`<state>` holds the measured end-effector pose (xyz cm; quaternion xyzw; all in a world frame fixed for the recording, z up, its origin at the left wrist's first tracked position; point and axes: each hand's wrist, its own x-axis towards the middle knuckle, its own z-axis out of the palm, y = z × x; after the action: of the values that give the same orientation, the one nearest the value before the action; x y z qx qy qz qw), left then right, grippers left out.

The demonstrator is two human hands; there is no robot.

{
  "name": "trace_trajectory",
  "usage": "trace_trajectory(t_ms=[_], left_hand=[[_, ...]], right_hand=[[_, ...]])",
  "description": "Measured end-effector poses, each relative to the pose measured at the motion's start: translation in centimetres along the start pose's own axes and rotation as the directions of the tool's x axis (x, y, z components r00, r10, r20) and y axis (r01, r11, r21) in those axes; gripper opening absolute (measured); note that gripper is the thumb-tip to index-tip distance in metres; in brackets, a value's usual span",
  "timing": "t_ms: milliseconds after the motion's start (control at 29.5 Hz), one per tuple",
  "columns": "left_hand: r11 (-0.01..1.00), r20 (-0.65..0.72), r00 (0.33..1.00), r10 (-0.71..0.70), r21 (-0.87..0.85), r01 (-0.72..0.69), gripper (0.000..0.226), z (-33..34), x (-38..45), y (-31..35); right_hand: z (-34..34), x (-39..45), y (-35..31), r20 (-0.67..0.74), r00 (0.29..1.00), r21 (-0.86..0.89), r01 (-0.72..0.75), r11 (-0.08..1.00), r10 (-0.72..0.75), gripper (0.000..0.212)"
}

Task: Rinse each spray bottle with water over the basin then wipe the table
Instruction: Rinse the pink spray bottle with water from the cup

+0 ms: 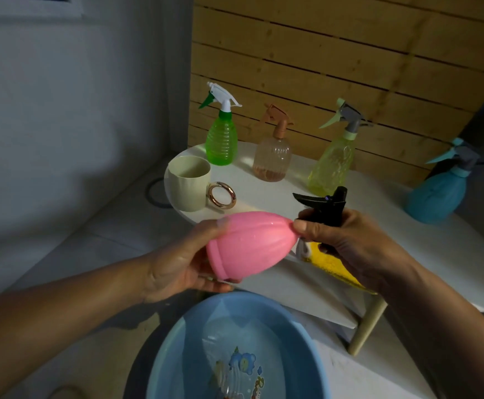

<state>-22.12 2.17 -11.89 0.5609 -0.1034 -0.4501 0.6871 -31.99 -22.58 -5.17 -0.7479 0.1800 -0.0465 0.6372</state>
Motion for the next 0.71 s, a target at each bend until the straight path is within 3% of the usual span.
trace_trajectory(t_ms=[136,373,576,712], left_hand=[[0.976,-0.022,0.98,-0.199,0.08,0.2,0.093,0.9,0.3,0.1],[0.943,0.066,0.941,-0.332,0.044,0.329,0.105,-0.6,1.5,0.1],[0.968,0.015,0.968,-0.249,0.013,0.249,0.096,-3.2,1.4,-0.3],[0.98,0.067,0.979,-0.191,-0.043,0.194,0.108,-4.4,1.2,-1.0]], right_hand=[[-0.9,0.1,-0.1,0.061,0.996,-0.026,0.06,0.998,-0.059,0.04],[-2.1,0.8,0.7,0.065,0.994,-0.037,0.086,0.996,-0.083,0.035],[-7.0,2.1,1.4,-0.147,0.986,-0.135,-0.096,0.986,0.075,0.045],[-8.3,3.4,3.8,-0.331,0.931,-0.203,-0.227,0.953,0.151,0.06]])
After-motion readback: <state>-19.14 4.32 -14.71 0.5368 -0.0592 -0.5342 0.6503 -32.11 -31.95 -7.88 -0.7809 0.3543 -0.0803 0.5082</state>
